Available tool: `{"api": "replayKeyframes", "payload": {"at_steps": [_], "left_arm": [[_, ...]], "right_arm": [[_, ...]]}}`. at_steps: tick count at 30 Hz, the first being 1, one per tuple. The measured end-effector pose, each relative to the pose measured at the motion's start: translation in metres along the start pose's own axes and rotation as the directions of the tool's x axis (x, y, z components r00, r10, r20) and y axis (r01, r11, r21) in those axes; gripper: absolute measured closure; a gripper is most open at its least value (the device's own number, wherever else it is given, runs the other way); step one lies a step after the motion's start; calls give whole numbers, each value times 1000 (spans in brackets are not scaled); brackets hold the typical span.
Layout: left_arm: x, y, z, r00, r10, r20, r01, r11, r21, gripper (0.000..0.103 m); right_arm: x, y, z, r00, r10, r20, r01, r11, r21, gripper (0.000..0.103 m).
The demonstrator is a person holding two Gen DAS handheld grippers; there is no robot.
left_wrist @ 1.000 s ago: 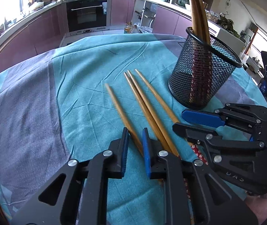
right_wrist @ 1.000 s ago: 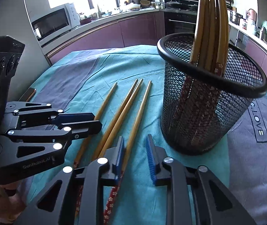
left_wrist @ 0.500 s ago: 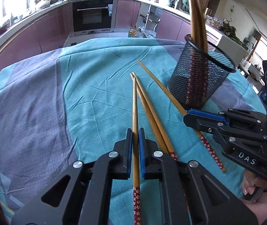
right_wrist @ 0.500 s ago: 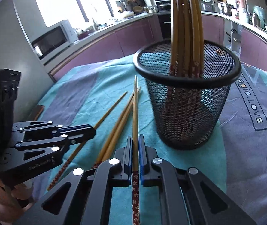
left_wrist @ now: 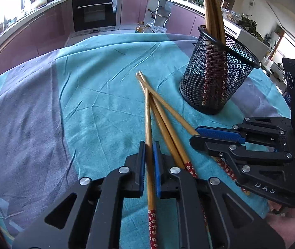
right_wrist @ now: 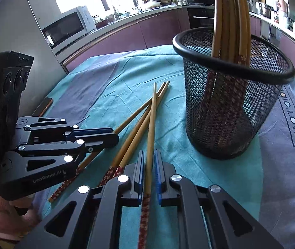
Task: Organize utensils
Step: 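Grasp another chopstick with the left gripper while the right gripper grasps one, then lift the chopsticks upright with the left gripper while the right gripper lifts its own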
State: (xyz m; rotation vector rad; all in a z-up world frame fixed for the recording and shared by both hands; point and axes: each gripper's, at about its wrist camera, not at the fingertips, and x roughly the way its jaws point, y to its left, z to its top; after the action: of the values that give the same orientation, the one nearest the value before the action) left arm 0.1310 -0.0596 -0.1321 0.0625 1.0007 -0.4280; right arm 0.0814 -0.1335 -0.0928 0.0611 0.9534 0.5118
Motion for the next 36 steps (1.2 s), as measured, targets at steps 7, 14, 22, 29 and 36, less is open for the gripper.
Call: {"api": "replayKeyframes", "payload": {"at_steps": [7,14,22,29,36], "left_arm": [[6,2,8,1000,7,-3,-7,1000,-16,95],[-14,1,10,999,-26,44,26,1000,-16,95],[-67,-4,24,981,-117,157,115,993,21,95],[-109,-9,36,947,-198,253,190,980,55,96],[-131,-16,50,923,-227,312,213,974,78,96]], "right_arm": [[-4,-3,2,1000,13,12,-13,1000,5,97],[-33,-2,6,996,36,80,-34,999,-15,97],[-86,0,14,977,57,208,-48,998,-45,97],[-122,-5,21,951,58,302,-47,998,-44,97],[-148,-13,33,927,45,372,-29,998,-49,97]]}}
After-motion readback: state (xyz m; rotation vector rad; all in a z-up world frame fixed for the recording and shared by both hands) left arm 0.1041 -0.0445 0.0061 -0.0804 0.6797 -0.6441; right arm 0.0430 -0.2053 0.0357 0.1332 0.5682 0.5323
